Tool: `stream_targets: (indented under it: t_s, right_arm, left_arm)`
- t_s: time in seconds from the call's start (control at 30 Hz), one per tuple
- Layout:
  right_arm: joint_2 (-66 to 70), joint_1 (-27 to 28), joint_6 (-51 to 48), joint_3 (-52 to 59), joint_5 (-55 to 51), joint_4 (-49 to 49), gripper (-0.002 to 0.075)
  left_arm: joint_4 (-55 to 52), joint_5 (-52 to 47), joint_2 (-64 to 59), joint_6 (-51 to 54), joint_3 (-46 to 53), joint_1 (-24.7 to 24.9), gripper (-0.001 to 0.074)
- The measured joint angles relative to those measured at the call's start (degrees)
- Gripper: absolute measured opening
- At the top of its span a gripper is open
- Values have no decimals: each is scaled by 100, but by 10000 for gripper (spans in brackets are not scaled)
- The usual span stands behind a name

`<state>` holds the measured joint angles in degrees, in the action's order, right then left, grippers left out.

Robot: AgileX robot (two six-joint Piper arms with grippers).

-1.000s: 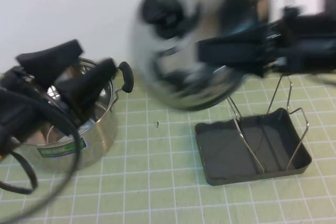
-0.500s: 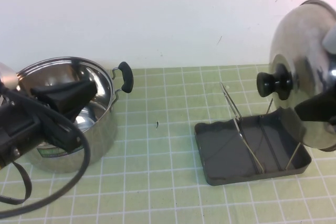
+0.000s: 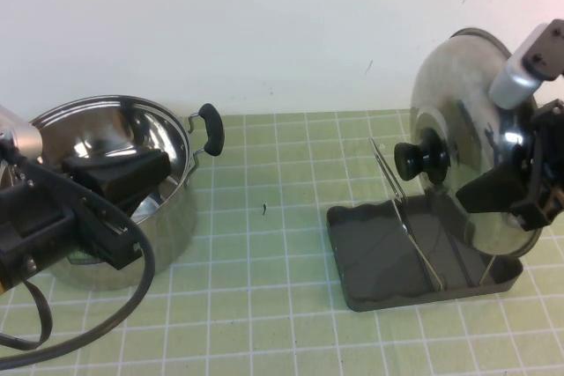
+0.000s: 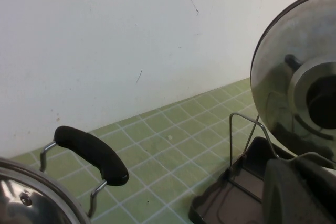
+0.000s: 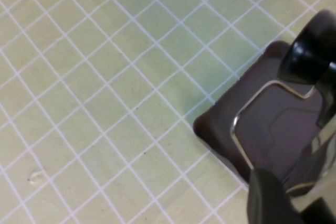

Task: Put pot lid on rack
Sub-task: Place the pot lid on the pot rack

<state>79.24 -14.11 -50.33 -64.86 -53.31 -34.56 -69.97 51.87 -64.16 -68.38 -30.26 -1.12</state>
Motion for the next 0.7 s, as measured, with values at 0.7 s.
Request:
stream_targets:
  t_s: [0.7]
  right_arm:
    - [803,0,-1470,-87,226,-795,185]
  left_arm:
    - [0,-34,0,-9,0,0,1]
